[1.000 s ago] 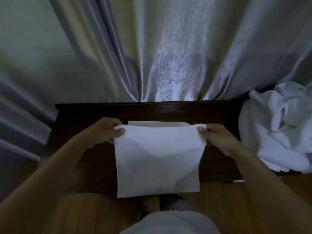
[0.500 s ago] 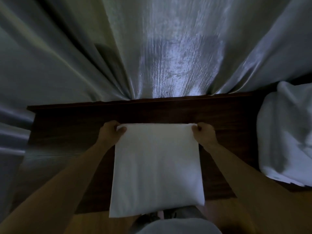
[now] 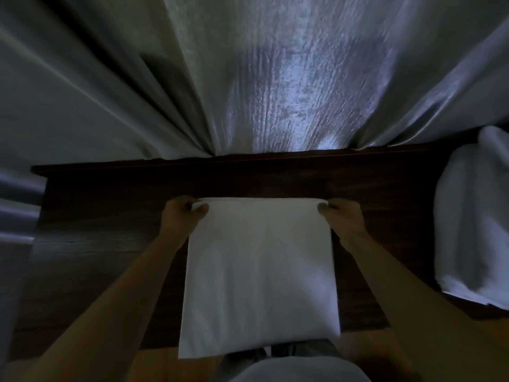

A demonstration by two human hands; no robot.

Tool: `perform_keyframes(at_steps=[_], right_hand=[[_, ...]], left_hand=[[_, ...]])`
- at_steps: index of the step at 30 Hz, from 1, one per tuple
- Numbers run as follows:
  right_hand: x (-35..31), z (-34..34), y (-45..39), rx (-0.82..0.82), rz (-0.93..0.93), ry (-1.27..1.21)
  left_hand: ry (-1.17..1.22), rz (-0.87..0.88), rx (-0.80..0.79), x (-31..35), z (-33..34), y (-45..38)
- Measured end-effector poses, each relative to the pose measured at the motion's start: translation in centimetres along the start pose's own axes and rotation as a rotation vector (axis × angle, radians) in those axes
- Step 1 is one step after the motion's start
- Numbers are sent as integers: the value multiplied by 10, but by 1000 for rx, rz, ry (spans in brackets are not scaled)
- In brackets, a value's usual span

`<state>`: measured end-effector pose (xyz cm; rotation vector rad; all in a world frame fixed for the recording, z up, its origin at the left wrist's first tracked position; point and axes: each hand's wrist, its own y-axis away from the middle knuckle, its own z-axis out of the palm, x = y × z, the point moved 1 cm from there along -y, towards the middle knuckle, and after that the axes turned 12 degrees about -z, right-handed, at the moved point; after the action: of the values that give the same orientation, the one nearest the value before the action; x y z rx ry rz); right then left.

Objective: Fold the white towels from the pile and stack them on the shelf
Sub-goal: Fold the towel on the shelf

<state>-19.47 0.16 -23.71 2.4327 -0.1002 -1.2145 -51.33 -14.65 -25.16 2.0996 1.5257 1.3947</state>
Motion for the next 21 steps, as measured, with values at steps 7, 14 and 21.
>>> perform_keyframes(at_steps=[7, 14, 21], right_hand=[[-7, -6, 13, 14, -93, -124], [-37, -44, 51, 52, -266, -106], [-76, -79, 93, 36, -444, -245]], left_hand=[[-5, 162, -46, -2, -22, 15], [-21, 363, -69, 1, -71, 52], [79, 459, -32, 15, -121, 110]])
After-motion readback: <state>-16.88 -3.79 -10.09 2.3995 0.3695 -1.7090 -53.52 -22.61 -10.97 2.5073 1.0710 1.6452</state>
